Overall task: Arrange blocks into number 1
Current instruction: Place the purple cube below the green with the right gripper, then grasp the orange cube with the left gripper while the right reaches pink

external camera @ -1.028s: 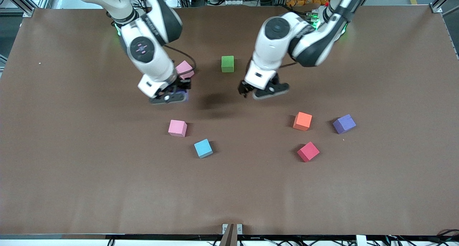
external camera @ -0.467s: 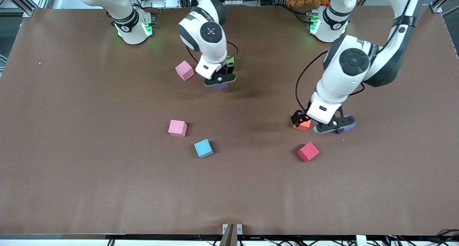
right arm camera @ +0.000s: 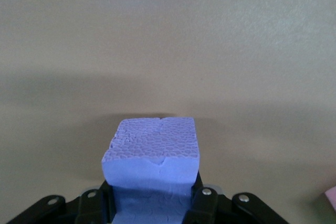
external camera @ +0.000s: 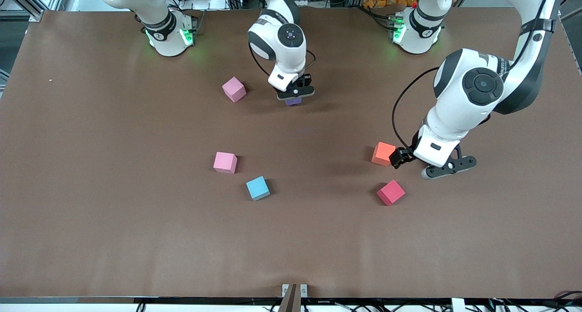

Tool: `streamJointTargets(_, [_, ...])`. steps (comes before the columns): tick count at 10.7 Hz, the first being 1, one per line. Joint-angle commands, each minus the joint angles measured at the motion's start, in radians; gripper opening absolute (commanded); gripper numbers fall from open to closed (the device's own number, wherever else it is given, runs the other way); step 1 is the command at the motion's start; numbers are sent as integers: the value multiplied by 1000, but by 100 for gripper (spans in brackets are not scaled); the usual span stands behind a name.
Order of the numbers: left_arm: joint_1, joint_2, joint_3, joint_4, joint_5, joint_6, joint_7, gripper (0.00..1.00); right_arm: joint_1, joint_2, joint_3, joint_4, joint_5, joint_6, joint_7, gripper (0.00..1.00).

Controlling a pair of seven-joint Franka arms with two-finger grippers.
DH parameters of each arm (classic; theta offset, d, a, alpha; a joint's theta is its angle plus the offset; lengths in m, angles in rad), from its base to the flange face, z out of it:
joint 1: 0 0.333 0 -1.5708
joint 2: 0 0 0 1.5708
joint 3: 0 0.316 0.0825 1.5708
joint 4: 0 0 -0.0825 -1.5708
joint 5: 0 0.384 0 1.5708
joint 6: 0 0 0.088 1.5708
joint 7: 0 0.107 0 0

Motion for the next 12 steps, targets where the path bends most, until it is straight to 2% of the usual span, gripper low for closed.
streamJointTargets(1, [-9,13,-7,33,26,-21,15,100,-14,5,7,-10,7,-3,33,46])
streamJointTargets(4, [-4,9,-7,45,26,-23,19,100,-23,23,12,-15,8,-3,61,50])
streamJointTargets(6, [-1,7,-9,45,26,-24,22,100,-11,36,12,-15,8,9,63,60])
streamJointTargets(7, [2,10,-9,45,26,-38,30,100,-10,37,12,-15,8,14,63,77])
streamJointTargets(8, [-3,18,-7,45,26,-44,54,100,-5,36,14,-15,7,14,63,100])
streamJointTargets(12, [-17,55,-7,31,26,-110,221,100,-74,-42,14,-33,7,-3,61,100])
